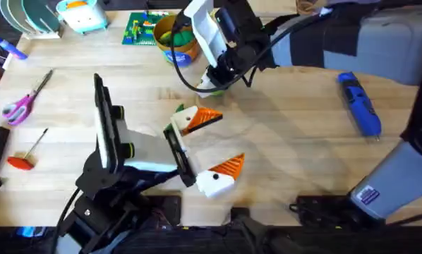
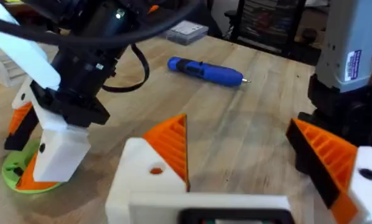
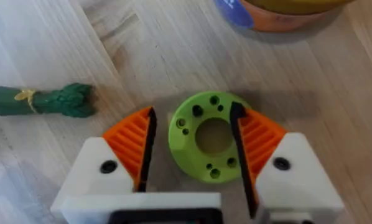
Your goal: Pick up the gripper from the table and insert it into the empty holder that is missing its gripper. Then pick up a screw, insert it into the mounting hole, and use the screwdriver to tighten it. Finally, clean up the table by picking up the vegetable and placing it into the bucket.
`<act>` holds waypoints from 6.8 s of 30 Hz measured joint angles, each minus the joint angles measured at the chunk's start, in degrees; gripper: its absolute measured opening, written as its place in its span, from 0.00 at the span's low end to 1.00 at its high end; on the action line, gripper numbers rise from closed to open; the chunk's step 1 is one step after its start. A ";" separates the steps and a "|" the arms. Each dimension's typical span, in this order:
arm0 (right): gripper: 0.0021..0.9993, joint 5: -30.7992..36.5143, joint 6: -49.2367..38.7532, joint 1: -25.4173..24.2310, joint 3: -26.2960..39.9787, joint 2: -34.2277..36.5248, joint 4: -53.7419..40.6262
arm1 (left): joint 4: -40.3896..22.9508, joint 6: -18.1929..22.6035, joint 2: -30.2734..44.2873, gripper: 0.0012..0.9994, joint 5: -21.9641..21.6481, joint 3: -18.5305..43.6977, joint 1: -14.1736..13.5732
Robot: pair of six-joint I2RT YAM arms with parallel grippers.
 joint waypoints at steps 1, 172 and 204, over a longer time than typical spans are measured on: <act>0.72 0.02 0.00 0.04 0.00 0.23 0.21 | -0.02 0.00 0.00 0.99 -0.02 0.00 0.00; 0.30 6.00 -0.57 1.53 0.28 -0.23 -2.29 | -0.01 0.00 0.00 0.99 -0.02 0.02 0.00; 0.07 5.99 -0.37 1.55 0.28 0.33 -2.14 | -0.02 0.00 0.00 0.99 -0.02 0.02 0.00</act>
